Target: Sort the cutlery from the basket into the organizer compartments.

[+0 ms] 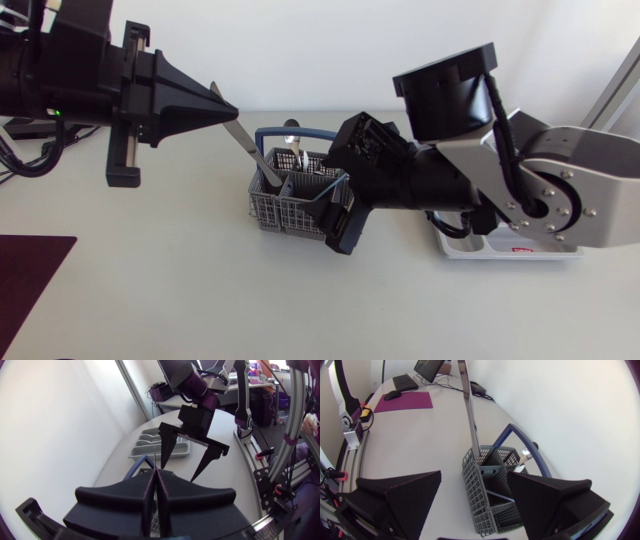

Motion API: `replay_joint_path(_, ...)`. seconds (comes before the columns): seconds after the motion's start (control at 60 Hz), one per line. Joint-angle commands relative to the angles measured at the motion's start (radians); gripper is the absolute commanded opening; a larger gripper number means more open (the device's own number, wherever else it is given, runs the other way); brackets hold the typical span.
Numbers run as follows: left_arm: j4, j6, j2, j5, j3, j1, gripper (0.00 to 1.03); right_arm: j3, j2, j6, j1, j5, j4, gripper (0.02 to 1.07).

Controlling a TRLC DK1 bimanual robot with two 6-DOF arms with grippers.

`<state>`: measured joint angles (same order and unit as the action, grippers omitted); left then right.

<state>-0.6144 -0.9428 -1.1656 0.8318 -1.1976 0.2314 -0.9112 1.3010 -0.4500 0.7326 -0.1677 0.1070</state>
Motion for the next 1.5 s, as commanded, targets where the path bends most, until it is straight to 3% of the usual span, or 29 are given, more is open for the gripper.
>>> replay_joint_path(0.0,0.004,0.042,-0.003,0.049,0.007,0.006,0.03,0.032,-0.006,-0.009,0.017,-0.026,0.008,0.96)
replay_joint_path(0.467,0.007,0.104,-0.082,0.221,0.044,0.016,0.03,0.029,0.089,0.002,0.036,-0.087,-0.040,0.95)
replay_joint_path(0.75,0.008,0.128,-0.103,0.262,0.050,0.037,0.03,-0.017,0.161,0.014,0.062,-0.105,-0.063,0.86)
replay_joint_path(0.85,0.008,0.133,-0.103,0.271,0.052,0.036,0.03,-0.032,0.179,0.020,0.073,-0.105,-0.082,0.76)
replay_joint_path(1.217,0.008,0.134,-0.091,0.277,0.064,0.019,0.03,-0.049,0.175,0.053,0.067,-0.136,-0.064,0.09)
replay_joint_path(1.483,0.021,0.141,-0.086,0.279,0.072,0.016,0.04,-0.038,0.141,0.053,0.062,-0.167,-0.007,0.07)
